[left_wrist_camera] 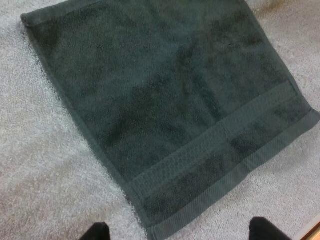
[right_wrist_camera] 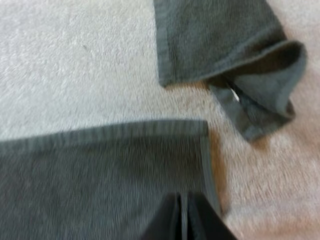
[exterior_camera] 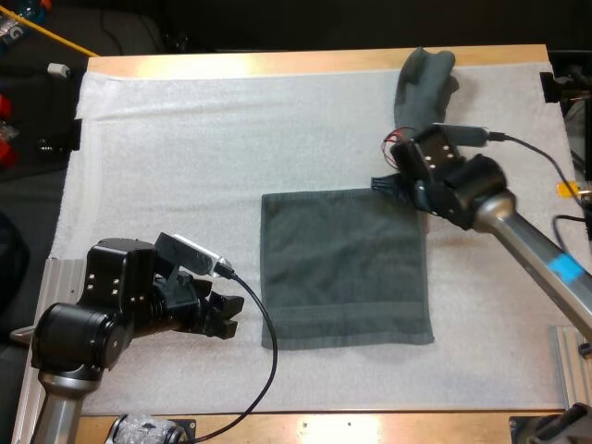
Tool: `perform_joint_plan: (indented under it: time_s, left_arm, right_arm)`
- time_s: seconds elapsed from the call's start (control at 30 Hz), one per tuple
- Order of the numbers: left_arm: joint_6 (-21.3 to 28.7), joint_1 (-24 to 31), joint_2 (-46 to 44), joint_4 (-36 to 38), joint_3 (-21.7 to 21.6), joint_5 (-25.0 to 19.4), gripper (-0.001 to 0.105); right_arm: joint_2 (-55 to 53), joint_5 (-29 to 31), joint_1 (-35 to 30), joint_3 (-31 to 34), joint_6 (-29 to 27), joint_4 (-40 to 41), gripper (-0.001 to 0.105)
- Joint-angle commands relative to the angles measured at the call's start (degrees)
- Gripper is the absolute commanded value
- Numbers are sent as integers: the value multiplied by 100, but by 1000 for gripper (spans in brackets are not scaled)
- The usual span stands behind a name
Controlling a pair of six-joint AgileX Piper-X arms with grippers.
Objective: Pick towel from pile, fold and stack
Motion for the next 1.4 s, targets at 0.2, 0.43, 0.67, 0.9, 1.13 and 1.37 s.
perform_joint_plan:
  time_s: [0.2,0.43,0.67,0.9,1.13,1.37]
  left_arm:
    - [39,-25,-31,25,-37,27,55]
    - [39,-25,-31,243,-37,28,55]
    - [13,-25,-45,623,-37,697,55]
    - [-26,-25,-447,1056,-37,788,55]
    - [-116,-25,-1003,1209,37,788,55]
    - [-128,-25,-1199,1229,411,811,55]
  right_arm:
    - [-1071,-413,8,-7,-70,936,0]
    - [-2080,-444,250,351,38,1408,31]
    - [-2945,-524,852,916,604,1626,59]
    - [-3553,-573,1574,1739,1379,1631,59]
    - [-3702,-597,2072,2605,1996,1593,59]
    - [-3702,-882,2101,3701,2206,687,59]
